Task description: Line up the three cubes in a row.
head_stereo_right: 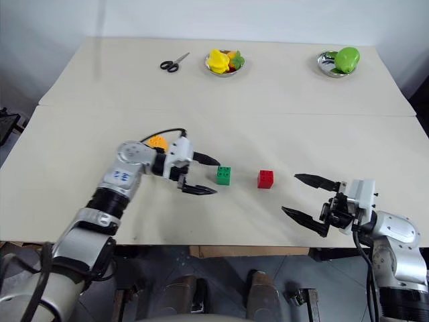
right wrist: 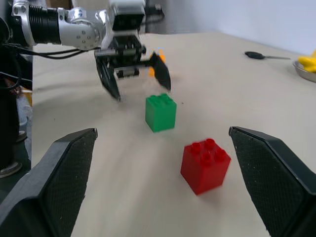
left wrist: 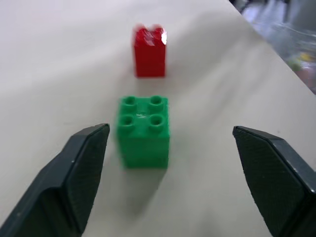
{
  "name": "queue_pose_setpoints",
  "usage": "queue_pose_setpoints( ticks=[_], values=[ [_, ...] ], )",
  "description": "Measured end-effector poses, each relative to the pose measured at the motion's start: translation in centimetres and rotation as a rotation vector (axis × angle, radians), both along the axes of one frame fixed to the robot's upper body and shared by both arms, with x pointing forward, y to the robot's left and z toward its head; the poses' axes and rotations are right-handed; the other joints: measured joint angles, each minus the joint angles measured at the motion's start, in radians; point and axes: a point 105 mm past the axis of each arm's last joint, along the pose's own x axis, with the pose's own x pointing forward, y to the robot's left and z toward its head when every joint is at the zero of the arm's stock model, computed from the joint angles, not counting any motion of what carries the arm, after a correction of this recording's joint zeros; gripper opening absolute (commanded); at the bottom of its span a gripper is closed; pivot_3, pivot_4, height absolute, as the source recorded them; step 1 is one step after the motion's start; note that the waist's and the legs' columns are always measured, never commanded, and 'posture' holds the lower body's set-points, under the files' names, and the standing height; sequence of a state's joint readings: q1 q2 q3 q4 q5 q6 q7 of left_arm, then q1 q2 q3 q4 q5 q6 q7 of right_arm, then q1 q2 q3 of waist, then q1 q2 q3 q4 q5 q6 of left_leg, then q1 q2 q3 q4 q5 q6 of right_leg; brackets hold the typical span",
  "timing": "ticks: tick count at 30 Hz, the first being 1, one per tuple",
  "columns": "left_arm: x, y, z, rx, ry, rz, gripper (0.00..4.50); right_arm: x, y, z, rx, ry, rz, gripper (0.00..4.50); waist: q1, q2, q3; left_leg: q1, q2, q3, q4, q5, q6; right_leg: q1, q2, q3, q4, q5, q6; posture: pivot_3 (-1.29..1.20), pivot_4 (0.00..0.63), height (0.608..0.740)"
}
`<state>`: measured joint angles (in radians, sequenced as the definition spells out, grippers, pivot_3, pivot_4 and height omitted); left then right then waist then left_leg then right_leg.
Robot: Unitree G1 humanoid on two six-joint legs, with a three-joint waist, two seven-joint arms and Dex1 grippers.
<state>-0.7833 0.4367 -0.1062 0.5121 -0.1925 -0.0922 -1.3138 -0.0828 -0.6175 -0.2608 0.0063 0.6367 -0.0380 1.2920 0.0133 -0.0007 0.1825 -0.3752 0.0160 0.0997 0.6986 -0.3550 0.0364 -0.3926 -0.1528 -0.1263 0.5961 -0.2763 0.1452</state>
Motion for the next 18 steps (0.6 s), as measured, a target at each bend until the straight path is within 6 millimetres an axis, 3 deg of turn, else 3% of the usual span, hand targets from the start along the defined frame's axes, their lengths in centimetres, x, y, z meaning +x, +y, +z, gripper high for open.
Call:
queue_pose_setpoints(
  ticks=[2,6,11,15,18],
  values=[
    [-0.3,2.2,1.7,-0.127,-0.075,0.101,4.37,1.1,0.5,0.7,0.040,0.000,-0.008,4.50,-0.009,0.000,0.000,0.000,0.004,-0.001,0.000,0.000,0.000,0.000,-0.001,0.000,0.001,0.000,0.000,0.00,0.150,0.740],
    [-1.4,5.9,2.2,-0.219,-0.124,0.290,4.37,1.9,1.2,1.3,0.083,-0.005,0.002,4.50,-0.011,0.001,0.000,0.000,0.003,-0.002,0.000,0.000,0.000,0.001,-0.001,-0.001,0.000,0.000,0.000,0.00,0.150,0.740],
    [-5.9,13.6,-2.4,-0.263,-0.054,0.716,4.37,2.4,2.4,1.5,0.090,-0.030,0.046,4.50,-0.026,0.001,0.000,0.001,0.004,-0.002,-0.001,-0.002,-0.001,0.000,-0.001,0.001,0.000,0.000,-0.001,0.00,0.150,0.740],
    [-10.1,18.2,-3.4,-0.315,-0.043,0.974,4.37,2.1,3.6,1.8,0.056,-0.045,0.126,4.50,-0.017,0.001,0.000,0.003,0.005,-0.002,0.000,-0.004,-0.001,0.001,-0.002,0.002,0.000,0.000,-0.001,0.00,0.150,0.740],
    [-13.4,20.8,-5.9,-0.321,0.045,1.134,4.37,1.8,3.7,1.9,0.009,-0.047,0.166,4.50,-0.012,0.001,0.000,0.004,0.005,-0.002,0.000,-0.006,0.000,0.002,-0.003,0.002,0.000,0.000,-0.002,0.00,0.150,0.740]
  ],
)
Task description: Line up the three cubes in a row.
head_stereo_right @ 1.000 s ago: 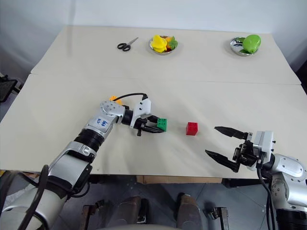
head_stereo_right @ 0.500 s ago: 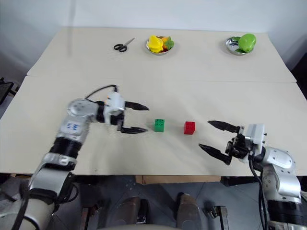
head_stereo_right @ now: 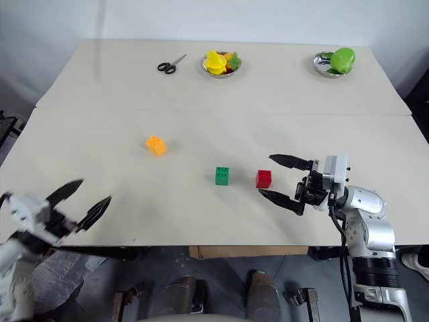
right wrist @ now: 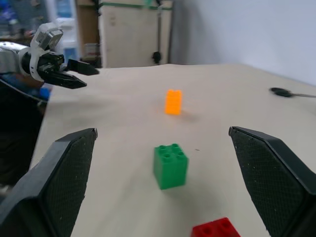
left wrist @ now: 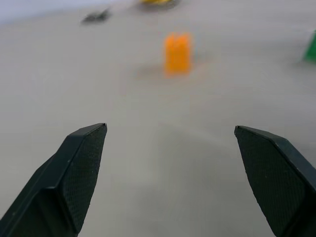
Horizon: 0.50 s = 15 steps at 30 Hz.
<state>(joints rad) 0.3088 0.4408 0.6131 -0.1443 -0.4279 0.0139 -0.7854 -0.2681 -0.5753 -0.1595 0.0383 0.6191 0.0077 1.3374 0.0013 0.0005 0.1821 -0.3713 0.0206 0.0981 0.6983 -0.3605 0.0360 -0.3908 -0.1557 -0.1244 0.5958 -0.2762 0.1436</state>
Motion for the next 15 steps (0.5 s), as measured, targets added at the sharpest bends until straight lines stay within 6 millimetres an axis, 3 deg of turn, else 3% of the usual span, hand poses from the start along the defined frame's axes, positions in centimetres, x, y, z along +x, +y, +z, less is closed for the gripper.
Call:
queue_pose_setpoints(
  ticks=[2,6,15],
  values=[
    [-1.0,0.4,-1.0,-0.036,0.033,0.040,4.37,-0.1,0.0,0.0,-0.020,-0.003,0.016,4.50,0.009,0.000,0.000,0.000,-0.001,0.000,0.000,-0.001,0.000,0.000,-0.002,-0.001,-0.001,0.000,0.000,0.00,0.150,0.740],
    [-0.3,-0.2,-0.5,-0.043,0.008,0.032,4.37,-0.2,0.4,0.0,-0.036,0.000,0.051,4.50,0.015,0.000,0.000,0.000,-0.003,0.000,0.000,-0.002,0.000,-0.002,-0.007,-0.003,-0.001,0.000,-0.001,0.00,0.150,0.740],
    [8.9,-7.4,4.3,0.002,-0.064,-0.213,4.37,-0.1,0.6,-0.3,-0.073,0.016,0.059,4.50,0.019,0.000,0.000,0.000,-0.007,0.001,0.000,-0.001,0.003,-0.002,-0.007,-0.005,0.006,0.000,-0.001,0.00,0.150,0.740]
  ],
)
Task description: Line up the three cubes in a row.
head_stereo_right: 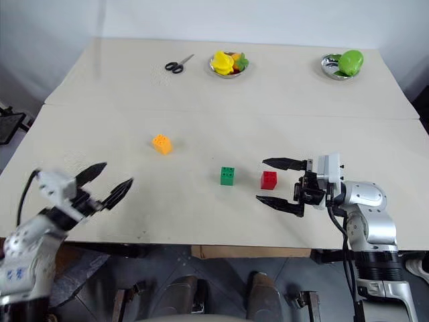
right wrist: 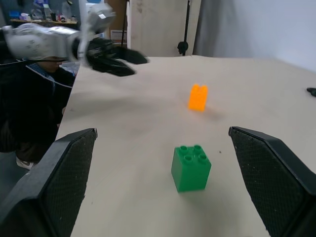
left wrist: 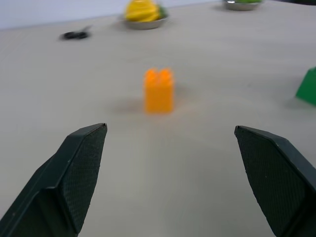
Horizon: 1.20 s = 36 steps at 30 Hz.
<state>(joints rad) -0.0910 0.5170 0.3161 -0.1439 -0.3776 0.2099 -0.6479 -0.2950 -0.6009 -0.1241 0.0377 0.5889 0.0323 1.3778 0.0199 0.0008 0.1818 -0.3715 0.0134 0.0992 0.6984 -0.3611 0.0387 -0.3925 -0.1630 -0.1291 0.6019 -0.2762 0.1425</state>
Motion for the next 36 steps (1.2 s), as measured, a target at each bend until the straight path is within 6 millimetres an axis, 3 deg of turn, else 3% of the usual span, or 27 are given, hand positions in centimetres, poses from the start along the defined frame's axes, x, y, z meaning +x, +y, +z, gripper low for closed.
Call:
queue_pose_setpoints(
  ticks=[5,13,16,23,24,29,33,36],
  values=[
    [4.8,-0.9,-0.7,0.039,0.075,0.015,4.37,-0.2,0.0,-0.7,-0.052,0.029,-0.037,4.50,-0.008,0.000,0.000,0.000,-0.001,0.003,-0.001,0.000,-0.001,0.000,0.004,-0.002,-0.002,0.000,0.000,0.00,0.150,0.740],
    [8.1,-2.1,-1.7,0.022,0.129,-0.028,4.37,-0.1,0.2,-0.3,-0.046,0.013,-0.065,4.50,-0.019,-0.001,0.000,0.000,0.001,0.003,0.000,0.000,-0.001,0.001,0.008,-0.002,-0.005,0.000,0.000,0.00,0.150,0.740],
    [8.9,-2.7,-1.7,0.016,0.128,-0.039,3.80,-0.2,0.4,-0.1,-0.040,0.002,-0.073,4.50,-0.018,-0.001,0.000,-0.001,0.001,0.003,0.000,0.000,-0.001,0.000,0.008,-0.002,-0.005,0.000,0.000,0.00,0.150,0.740],
    [9.3,-3.0,-2.4,0.035,0.143,-0.064,1.61,-0.6,0.4,-0.7,-0.034,0.019,-0.098,4.50,-0.018,-0.001,0.000,-0.001,0.001,0.003,0.000,0.000,-0.001,0.000,0.009,-0.002,-0.006,0.000,0.000,0.00,0.150,0.740],
    [9.2,-3.1,-2.4,0.044,0.145,-0.083,1.48,-0.7,0.4,-0.7,-0.034,0.020,-0.100,4.50,-0.018,-0.001,0.000,-0.001,0.001,0.003,0.000,0.000,-0.002,0.001,0.009,-0.002,-0.006,0.000,0.000,0.00,0.150,0.740],
    [7.6,-4.5,-1.3,0.115,0.124,-0.342,1.49,-1.2,0.1,-0.9,-0.032,0.023,-0.111,4.50,-0.018,-0.001,0.000,-0.001,0.002,0.003,0.000,0.000,-0.002,0.000,0.009,-0.001,-0.006,0.000,0.000,0.00,0.150,0.740],
    [5.3,-5.9,0.5,0.305,0.067,-0.682,1.49,-2.2,-1.0,-0.9,-0.049,0.037,-0.123,4.50,-0.015,-0.001,0.000,-0.002,0.002,0.010,0.000,0.000,-0.002,0.000,0.010,-0.002,-0.007,0.000,0.000,0.00,0.150,0.740],
    [5.2,-6.6,0.3,0.429,0.077,-0.812,1.49,-2.8,-1.9,-1.1,-0.071,0.070,-0.120,4.50,-0.014,-0.001,0.000,-0.002,0.002,0.011,0.000,0.000,-0.002,0.000,0.011,-0.002,-0.007,0.000,0.000,0.00,0.150,0.740]
  ],
)
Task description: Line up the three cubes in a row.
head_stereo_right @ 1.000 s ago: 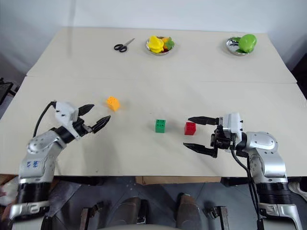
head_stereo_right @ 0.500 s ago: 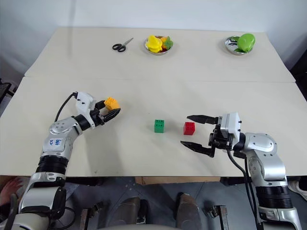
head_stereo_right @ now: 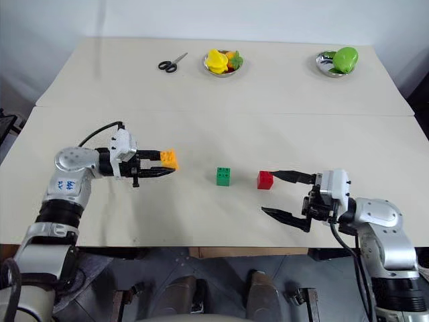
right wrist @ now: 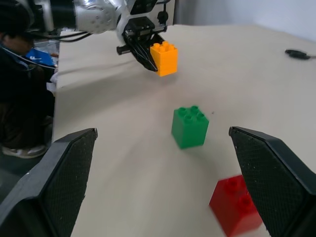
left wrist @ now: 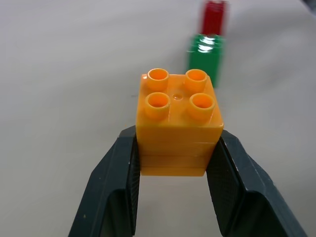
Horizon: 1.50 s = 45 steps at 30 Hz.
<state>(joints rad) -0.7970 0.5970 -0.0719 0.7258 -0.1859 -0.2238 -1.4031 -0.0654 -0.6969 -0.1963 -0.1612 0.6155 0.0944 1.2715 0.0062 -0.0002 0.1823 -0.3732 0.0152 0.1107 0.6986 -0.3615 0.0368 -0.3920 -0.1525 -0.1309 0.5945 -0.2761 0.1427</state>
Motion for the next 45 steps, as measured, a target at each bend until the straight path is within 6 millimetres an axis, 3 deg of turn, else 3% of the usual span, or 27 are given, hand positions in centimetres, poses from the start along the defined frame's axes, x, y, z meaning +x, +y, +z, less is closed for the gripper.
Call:
queue_pose_setpoints(
  ticks=[10,18,25,33,38,45],
  values=[
    [1.0,-0.8,-2.6,0.087,0.070,-0.054,1.49,-0.6,-0.5,-0.6,-0.007,0.030,-0.014,4.50,-0.007,-0.001,0.000,-0.001,0.001,0.001,-0.001,0.000,0.000,-0.002,0.001,0.000,0.000,0.000,0.000,0.00,0.150,0.740],
    [1.7,-1.0,-2.7,0.086,0.056,-0.017,1.49,-0.5,-0.6,-0.6,-0.006,0.028,-0.027,4.50,-0.004,-0.001,0.000,0.000,0.001,-0.001,0.002,0.000,0.001,-0.001,0.000,0.002,0.001,0.001,0.001,0.00,0.150,0.740],
    [1.4,-0.4,-2.6,0.096,0.099,-0.023,3.61,-0.6,-1.1,-0.3,-0.012,0.075,-0.026,4.50,-0.006,-0.001,0.001,-0.001,0.001,-0.007,0.001,0.000,0.001,-0.002,0.000,0.002,0.002,0.001,0.001,0.00,0.150,0.740],
    [0.4,3.7,-0.5,0.073,-0.007,0.032,3.61,-0.4,-1.3,-0.1,-0.013,0.026,-0.011,4.50,-0.009,-0.001,0.001,-0.001,0.001,-0.007,0.001,0.000,0.001,-0.002,0.000,0.002,0.001,0.001,0.001,0.00,0.150,0.740],
    [-3.4,7.7,0.8,-0.063,-0.021,0.136,3.61,0.0,-2.2,0.6,0.053,-0.007,-0.007,4.50,-0.016,-0.001,0.001,0.000,0.008,-0.007,0.001,0.000,0.000,-0.002,0.001,0.003,0.002,0.000,0.001,0.00,0.150,0.740],
    [-6.8,10.2,2.3,-0.258,-0.060,0.360,3.61,0.8,-2.8,1.8,0.087,0.013,0.032,4.50,-0.006,0.000,0.001,0.002,0.008,-0.008,0.002,-0.001,0.000,0.000,0.000,0.004,0.002,0.001,0.001,0.00,0.150,0.740]
  ],
)
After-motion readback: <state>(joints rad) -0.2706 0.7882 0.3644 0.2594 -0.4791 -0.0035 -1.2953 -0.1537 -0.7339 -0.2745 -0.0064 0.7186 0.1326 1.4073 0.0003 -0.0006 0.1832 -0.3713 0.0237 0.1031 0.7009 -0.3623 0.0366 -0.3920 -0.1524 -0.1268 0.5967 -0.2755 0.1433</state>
